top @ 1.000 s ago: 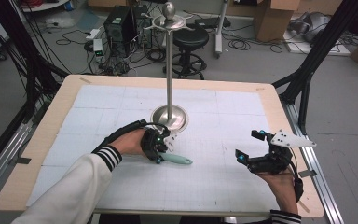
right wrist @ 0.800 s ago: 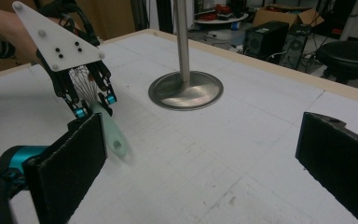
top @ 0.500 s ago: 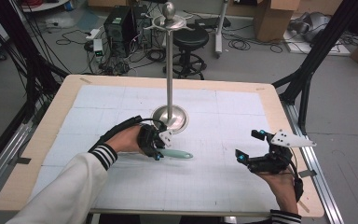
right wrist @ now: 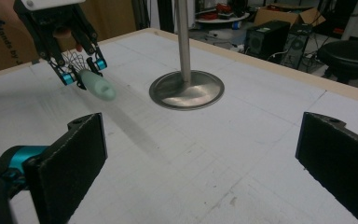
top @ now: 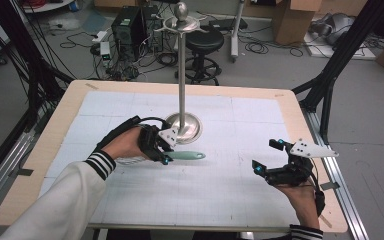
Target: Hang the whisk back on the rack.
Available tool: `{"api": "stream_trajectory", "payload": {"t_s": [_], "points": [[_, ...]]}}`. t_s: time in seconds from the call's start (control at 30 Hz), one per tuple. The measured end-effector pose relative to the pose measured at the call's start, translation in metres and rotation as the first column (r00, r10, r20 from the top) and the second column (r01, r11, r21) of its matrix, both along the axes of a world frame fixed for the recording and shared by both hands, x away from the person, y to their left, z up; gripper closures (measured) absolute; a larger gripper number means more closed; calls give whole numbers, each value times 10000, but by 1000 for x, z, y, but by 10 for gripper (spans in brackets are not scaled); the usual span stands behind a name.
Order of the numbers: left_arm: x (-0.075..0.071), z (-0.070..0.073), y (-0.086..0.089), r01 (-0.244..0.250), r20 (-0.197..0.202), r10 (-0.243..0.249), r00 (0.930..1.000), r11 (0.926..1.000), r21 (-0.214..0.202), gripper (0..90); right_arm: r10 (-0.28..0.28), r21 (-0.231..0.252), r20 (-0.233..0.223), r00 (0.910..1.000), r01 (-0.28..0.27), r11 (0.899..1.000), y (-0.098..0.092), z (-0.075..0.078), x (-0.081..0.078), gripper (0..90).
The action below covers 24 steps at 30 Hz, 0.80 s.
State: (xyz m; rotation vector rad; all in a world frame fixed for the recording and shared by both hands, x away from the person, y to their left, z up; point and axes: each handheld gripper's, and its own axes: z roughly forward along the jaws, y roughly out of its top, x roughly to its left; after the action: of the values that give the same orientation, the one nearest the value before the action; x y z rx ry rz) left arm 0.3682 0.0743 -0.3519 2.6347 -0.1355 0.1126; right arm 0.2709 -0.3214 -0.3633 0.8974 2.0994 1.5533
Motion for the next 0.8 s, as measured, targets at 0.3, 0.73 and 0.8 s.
{"api": "stream_trajectory", "payload": {"t_s": [0.3,0.73,0.8], "points": [[-4,19,15,-188,58,192,9998,9978,-642,693,48,-13,65,10000,-48,10000,2,1,0,8],[-6,45,42,-573,82,600,9982,9799,-1913,693,53,-30,17,10000,-52,10000,3,1,1,8],[-6,48,45,-585,55,610,9981,9765,-2077,693,41,-27,45,10000,-41,10000,2,1,1,8]]}}
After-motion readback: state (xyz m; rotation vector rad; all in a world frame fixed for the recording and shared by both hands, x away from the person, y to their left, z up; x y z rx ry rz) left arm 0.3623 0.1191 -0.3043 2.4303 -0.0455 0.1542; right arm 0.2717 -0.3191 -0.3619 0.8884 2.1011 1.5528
